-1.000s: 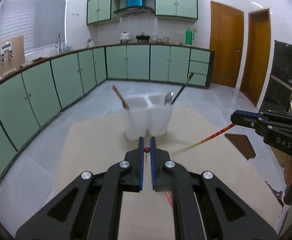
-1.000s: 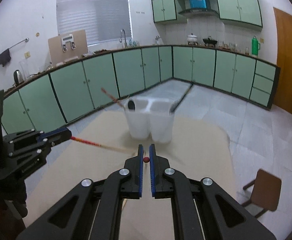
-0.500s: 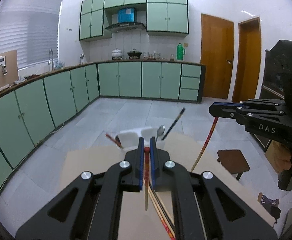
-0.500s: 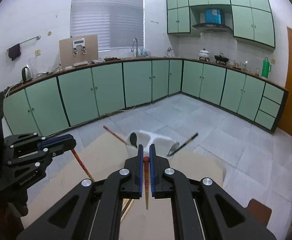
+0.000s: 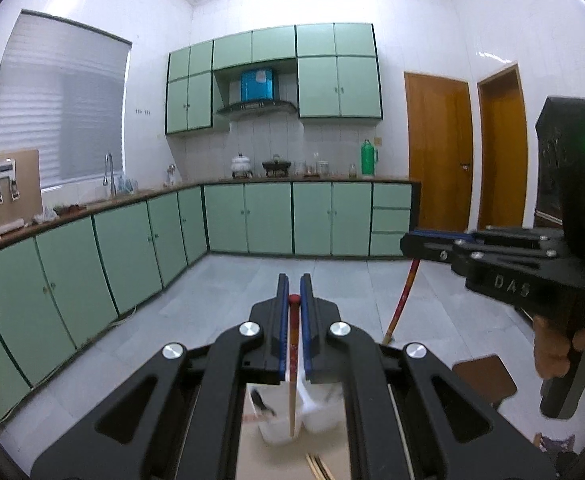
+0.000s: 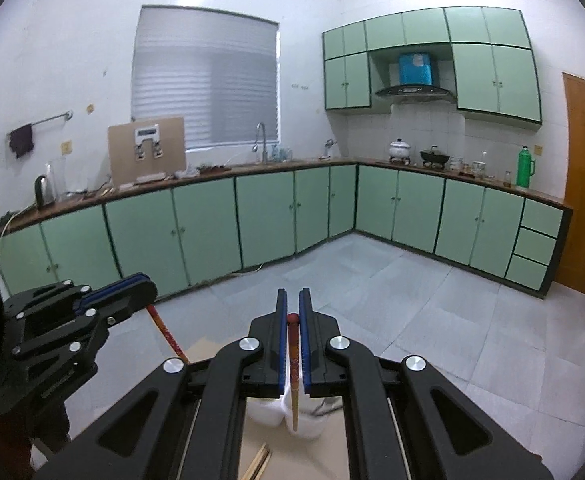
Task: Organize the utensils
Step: 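Lift both chopsticks and carry them over the white holder, then open both tools to drop the chopsticks into the white holder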
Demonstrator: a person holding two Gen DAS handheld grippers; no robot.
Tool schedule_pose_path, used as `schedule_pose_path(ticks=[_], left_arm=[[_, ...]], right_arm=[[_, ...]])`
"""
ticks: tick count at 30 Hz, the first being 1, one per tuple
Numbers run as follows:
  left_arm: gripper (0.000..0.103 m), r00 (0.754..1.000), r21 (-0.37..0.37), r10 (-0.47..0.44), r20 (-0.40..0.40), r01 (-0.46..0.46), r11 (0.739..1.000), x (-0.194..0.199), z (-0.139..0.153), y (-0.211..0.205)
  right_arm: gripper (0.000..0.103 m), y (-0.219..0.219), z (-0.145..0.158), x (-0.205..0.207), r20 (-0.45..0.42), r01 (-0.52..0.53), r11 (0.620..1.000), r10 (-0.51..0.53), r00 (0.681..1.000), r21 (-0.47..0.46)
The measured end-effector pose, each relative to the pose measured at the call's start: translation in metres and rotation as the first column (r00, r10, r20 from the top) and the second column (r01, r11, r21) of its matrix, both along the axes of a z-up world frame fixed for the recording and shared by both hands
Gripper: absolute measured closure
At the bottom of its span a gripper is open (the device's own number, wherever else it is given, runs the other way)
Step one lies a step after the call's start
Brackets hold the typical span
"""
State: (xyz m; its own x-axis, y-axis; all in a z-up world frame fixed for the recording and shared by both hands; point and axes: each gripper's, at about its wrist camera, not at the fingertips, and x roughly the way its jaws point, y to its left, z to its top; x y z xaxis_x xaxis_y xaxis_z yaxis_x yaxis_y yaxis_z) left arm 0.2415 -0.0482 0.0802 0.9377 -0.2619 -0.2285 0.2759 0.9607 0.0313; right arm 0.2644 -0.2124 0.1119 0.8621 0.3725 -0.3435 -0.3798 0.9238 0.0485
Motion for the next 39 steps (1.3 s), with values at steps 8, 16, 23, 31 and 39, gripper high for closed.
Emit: schedule_pose_path(ticks=[8,16,23,31,39], left_arm=[[0.099,0.999,-0.011,0.036,0.005,-0.036,0.999,0.057,-0.014,-0.014],[0.098,0.995,0.014,0.035,-0.098,-0.034,0.999,0.1,-0.064,-0.025],[0.098,0.983,0.022,0.041,-0.18,-0.038,0.999,0.115,-0.098,-0.012],[0.093,0.971,0.018,0.051,-0.232,-0.048,0.999,0.11,-0.113,0.007],[0.06,0.975,0.007,0.072,-0.211,-0.072,0.997,0.073,-0.101,0.022]], right_arm=[[0.097,0.003,-0.026,0.048,-0.013,0.042,0.999,-0.042,0.999,-0.002],[0.097,0.007,-0.073,0.074,-0.081,0.056,0.998,-0.058,0.995,-0.031],[0.097,0.006,-0.105,0.082,-0.133,0.058,0.997,-0.063,0.989,-0.041],[0.093,-0.005,-0.119,0.076,-0.166,0.07,0.997,-0.072,0.983,-0.022],[0.035,-0.033,-0.111,0.038,-0.122,0.148,0.988,-0.143,0.982,0.033]])
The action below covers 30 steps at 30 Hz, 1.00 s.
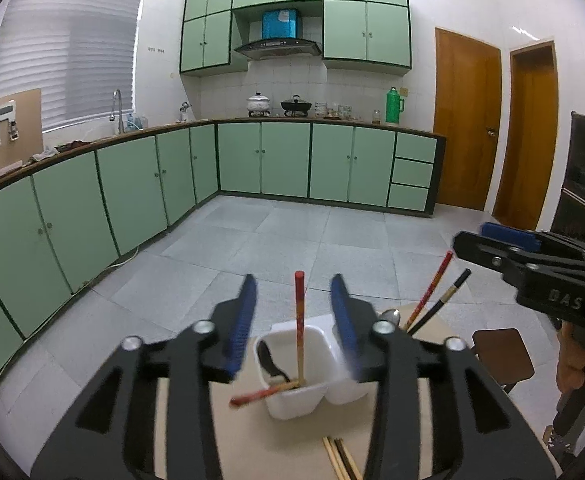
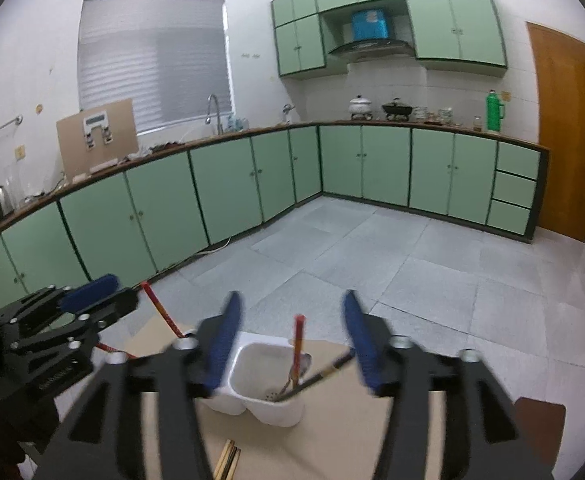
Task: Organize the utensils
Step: 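Open both tools to drop the chopsticks into the white holder, then return to the table and close the right tool on a plain wooden chopstick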
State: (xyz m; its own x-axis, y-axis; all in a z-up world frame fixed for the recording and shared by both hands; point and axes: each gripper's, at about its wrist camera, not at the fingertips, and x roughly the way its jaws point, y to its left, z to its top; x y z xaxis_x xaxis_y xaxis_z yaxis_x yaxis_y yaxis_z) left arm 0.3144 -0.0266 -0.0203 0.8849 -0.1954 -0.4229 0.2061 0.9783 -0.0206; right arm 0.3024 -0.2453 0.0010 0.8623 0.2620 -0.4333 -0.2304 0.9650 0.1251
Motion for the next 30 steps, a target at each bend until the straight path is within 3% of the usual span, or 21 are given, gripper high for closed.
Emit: schedule_pose_path(ticks=[3,6,12,17,30], left_arm=[[0.046,1.0,-0.022,0.02,0.003,-0.02,1.0,-0.025,0.003,0.01],[0.036,0.999,-0.03,0.032,0.012,-0.032,0.999,-0.048,0.0,0.015],[0.026,0.999,-0.007,0.04,-0.004,-0.04,0.999,-0.096,-0.018,0.019],[0.02,0.997,0.003,0.035,-0.062,-0.035,0.999,-0.13,-0.043,0.019],[0.02,0.967,0.079,0.067,-0.244,-0.049,0.996,-0.186,-0.13,0.039]], right_arm=[[0.014,-0.01,-0.001,-0.026,0.032,0.04,0.999,-0.04,0.999,0.018],[0.006,-0.018,-0.008,-0.054,0.047,0.056,0.998,-0.057,0.997,0.025],[0.006,-0.02,-0.028,-0.098,0.015,0.04,0.999,-0.04,0.999,0.029],[0.006,-0.014,-0.048,-0.13,-0.011,0.041,0.999,-0.04,0.999,0.013],[0.006,0.019,-0.132,-0.179,-0.206,0.015,1.0,-0.02,0.978,-0.024]])
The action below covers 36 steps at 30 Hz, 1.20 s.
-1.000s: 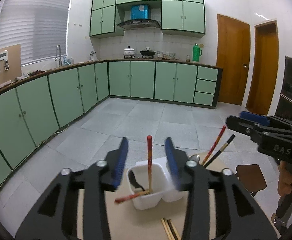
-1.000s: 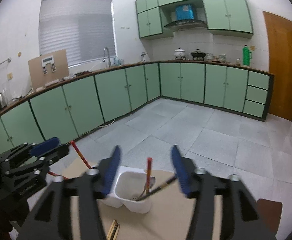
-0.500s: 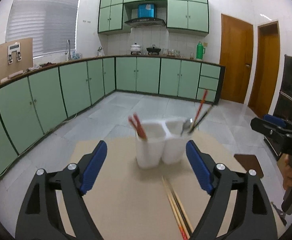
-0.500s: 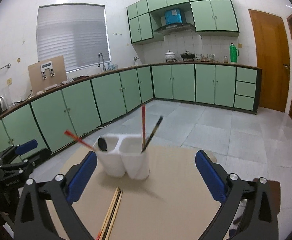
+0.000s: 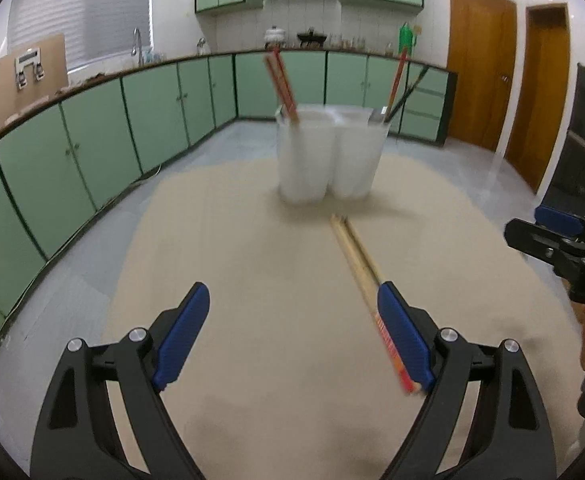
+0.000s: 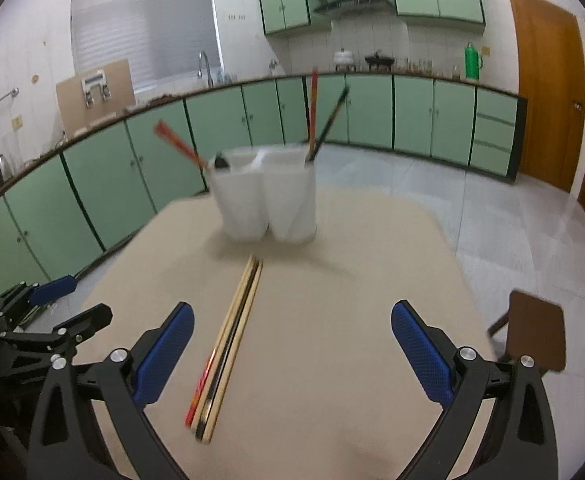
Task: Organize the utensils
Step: 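Return to the table and close the right tool on a plain wooden chopstick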
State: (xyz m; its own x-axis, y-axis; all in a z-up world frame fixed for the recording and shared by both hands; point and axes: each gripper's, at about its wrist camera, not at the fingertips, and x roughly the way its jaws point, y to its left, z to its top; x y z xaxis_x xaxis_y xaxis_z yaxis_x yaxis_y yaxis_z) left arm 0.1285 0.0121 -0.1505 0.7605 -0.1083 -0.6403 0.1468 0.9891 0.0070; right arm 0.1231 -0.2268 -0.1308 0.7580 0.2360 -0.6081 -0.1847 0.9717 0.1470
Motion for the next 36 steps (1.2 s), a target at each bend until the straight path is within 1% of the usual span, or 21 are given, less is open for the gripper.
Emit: schedule_pose_path(ticks=[4,9,11,12,14,16,21,28,33,36], left_arm=[[0.02,0.998,0.007,0.025,-0.064,-0.024,1.0,-0.013,-0.026,0.013],[0.02,0.993,0.027,0.053,-0.109,-0.05,0.998,-0.026,-0.045,0.026],[0.02,0.991,0.031,0.063,-0.121,-0.06,0.998,-0.029,-0.048,0.03],[0.02,0.99,0.032,0.067,-0.127,-0.064,0.997,-0.032,-0.051,0.032],[0.02,0.989,0.03,0.071,-0.133,-0.068,0.997,-0.035,-0.052,0.036],[0.02,0.988,0.03,0.074,-0.135,-0.07,0.997,-0.038,-0.053,0.039],[0.02,0.988,0.02,0.075,-0.133,-0.073,0.997,-0.041,-0.051,0.04],[0.02,0.988,0.01,0.069,-0.137,-0.068,0.998,-0.041,-0.051,0.037],[0.02,0.988,0.007,0.069,-0.14,-0.068,0.998,-0.041,-0.051,0.037],[0.02,0.988,0.004,0.068,-0.141,-0.068,0.998,-0.041,-0.051,0.036]], right_arm=[[0.006,0.011,-0.028,-0.011,-0.068,-0.016,1.0,0.015,0.998,-0.008],[0.007,0.025,-0.056,-0.026,-0.121,-0.032,0.999,0.027,0.992,-0.032],[0.009,0.031,-0.062,-0.03,-0.134,-0.045,0.998,0.039,0.99,-0.041],[0.012,0.035,-0.066,-0.033,-0.14,-0.057,0.997,0.049,0.989,-0.055],[0.015,0.04,-0.071,-0.036,-0.148,-0.071,0.994,0.059,0.987,-0.079],[0.02,0.046,-0.075,-0.039,-0.158,-0.085,0.991,0.068,0.985,-0.099],[0.026,0.054,-0.083,-0.041,-0.179,-0.105,0.986,0.081,0.981,-0.126],[0.029,0.058,-0.085,-0.037,-0.19,-0.108,0.984,0.08,0.979,-0.144],[0.029,0.039,-0.084,-0.036,-0.192,-0.042,0.989,0.013,0.981,-0.144],[0.029,0.029,-0.081,-0.036,-0.187,-0.033,0.992,0.009,0.982,-0.123]])
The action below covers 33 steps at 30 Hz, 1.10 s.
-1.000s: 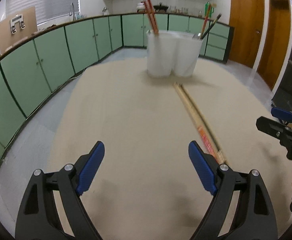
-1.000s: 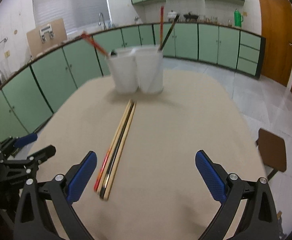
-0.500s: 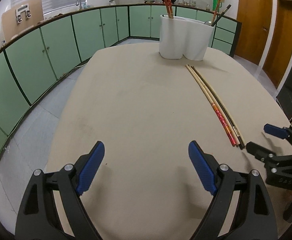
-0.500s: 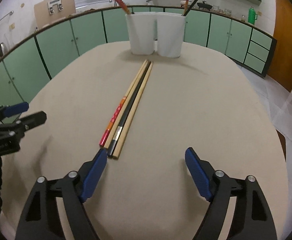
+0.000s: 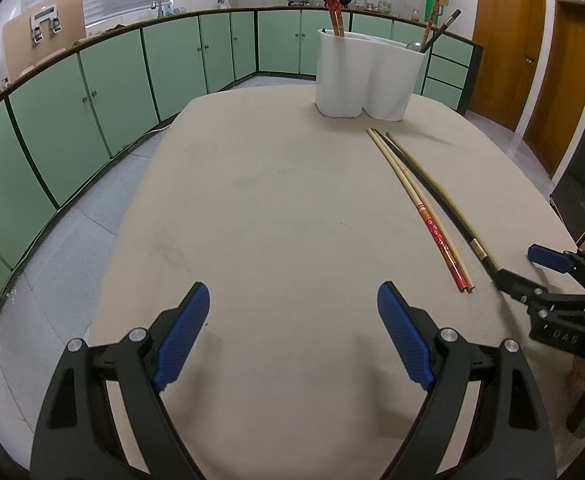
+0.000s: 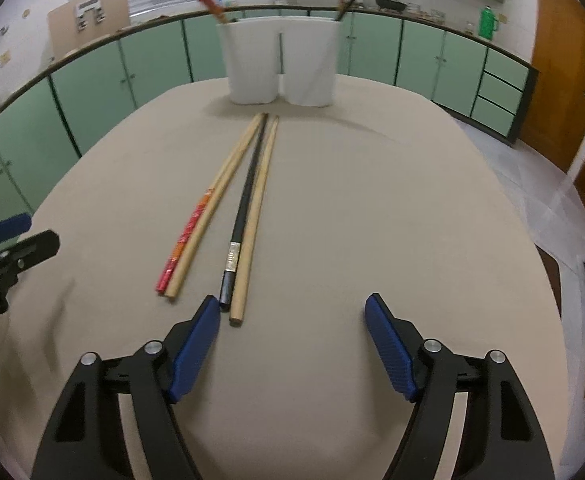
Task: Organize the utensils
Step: 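Return to the table and close the right tool on a plain wooden chopstick, then close the left tool on a red-patterned chopstick while the right tool holds the wooden chopstick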
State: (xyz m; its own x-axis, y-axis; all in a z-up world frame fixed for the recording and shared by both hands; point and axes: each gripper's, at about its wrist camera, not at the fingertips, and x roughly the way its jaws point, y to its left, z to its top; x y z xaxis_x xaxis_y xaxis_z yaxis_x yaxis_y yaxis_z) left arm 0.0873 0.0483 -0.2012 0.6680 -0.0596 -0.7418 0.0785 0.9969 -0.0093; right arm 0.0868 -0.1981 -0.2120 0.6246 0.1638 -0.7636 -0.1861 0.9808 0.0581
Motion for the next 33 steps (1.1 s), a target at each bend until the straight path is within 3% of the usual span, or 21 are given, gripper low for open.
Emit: schedule_pose_path(ticks=[2,7,17,23,28,33], left_arm=[[0.02,1.0,-0.003,-0.002,-0.003,0.002,1.0,0.001,0.0,-0.001],[0.02,1.0,0.004,-0.018,-0.008,0.018,1.0,0.001,-0.001,-0.007],[0.02,1.0,-0.004,-0.021,-0.012,0.021,1.0,0.001,0.0,-0.01],[0.02,0.999,-0.01,-0.043,-0.021,0.042,0.999,0.002,-0.002,-0.021],[0.02,0.996,-0.03,-0.078,-0.036,0.077,0.997,0.004,-0.006,-0.038],[0.02,0.992,-0.044,-0.116,-0.045,0.114,0.992,0.008,-0.009,-0.06]], right_arm=[[0.03,0.0,0.002,-0.002,0.006,-0.015,1.0,0.015,1.0,0.009],[0.047,0.007,-0.001,-0.005,-0.003,-0.068,0.998,0.068,0.998,0.014],[0.051,-0.01,0.0,0.0,-0.022,-0.01,0.997,0.012,1.0,0.082],[0.071,0.002,-0.001,0.0,-0.005,-0.031,0.999,0.031,0.999,0.031],[0.095,0.006,-0.001,0.0,-0.001,-0.061,0.997,0.061,0.998,0.043],[0.096,-0.006,-0.001,0.001,-0.005,-0.034,0.998,0.034,0.999,0.062]])
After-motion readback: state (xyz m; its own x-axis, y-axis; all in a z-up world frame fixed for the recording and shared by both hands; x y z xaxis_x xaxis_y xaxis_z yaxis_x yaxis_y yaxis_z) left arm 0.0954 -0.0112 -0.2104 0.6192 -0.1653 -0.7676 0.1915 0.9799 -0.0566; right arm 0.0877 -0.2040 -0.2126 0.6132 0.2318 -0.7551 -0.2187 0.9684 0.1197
